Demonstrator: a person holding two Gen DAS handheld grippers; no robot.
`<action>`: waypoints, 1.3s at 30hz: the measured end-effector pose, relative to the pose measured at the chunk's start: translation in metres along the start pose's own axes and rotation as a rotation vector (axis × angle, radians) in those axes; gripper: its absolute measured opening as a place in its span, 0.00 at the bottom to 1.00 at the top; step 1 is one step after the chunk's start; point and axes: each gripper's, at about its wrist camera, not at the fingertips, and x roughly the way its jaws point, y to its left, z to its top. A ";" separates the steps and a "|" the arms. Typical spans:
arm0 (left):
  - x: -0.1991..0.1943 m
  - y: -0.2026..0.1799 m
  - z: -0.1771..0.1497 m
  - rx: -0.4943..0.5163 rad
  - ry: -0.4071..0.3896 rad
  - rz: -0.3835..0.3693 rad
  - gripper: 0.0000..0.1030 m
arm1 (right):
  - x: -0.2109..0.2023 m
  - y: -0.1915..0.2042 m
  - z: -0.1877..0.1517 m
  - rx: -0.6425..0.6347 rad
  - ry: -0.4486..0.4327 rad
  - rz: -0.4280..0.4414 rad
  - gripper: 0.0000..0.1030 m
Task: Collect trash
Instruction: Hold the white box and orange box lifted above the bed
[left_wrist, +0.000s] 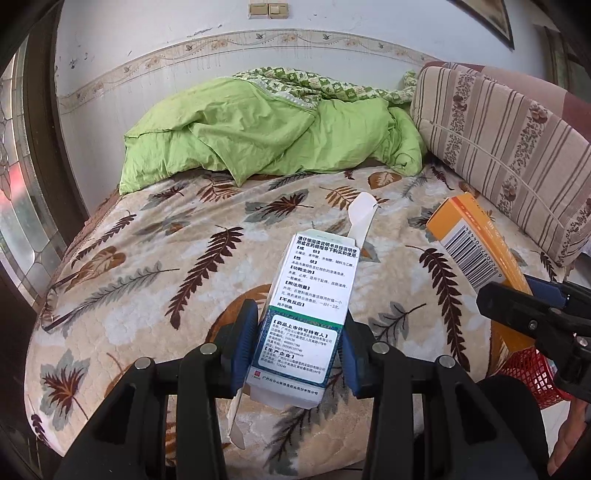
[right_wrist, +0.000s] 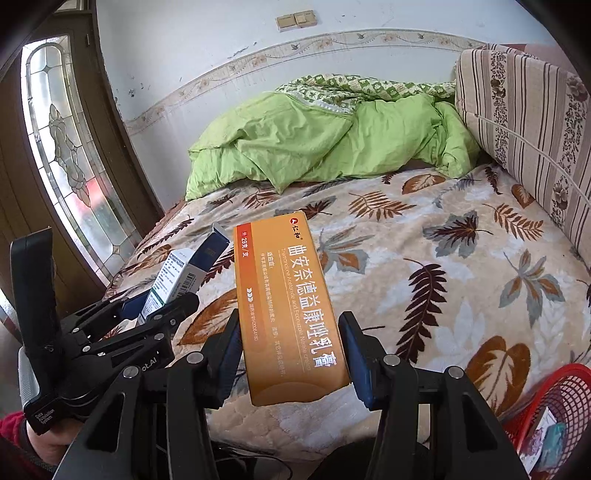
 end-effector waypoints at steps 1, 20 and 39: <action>-0.001 0.000 0.000 -0.001 0.001 0.000 0.39 | -0.001 0.001 0.000 -0.002 -0.002 0.001 0.53; 0.004 -0.003 -0.004 0.011 0.015 -0.004 0.39 | -0.004 0.002 0.000 0.004 0.001 -0.004 0.53; 0.008 -0.008 -0.005 0.019 0.030 -0.011 0.39 | -0.002 -0.002 0.000 0.015 0.007 0.000 0.53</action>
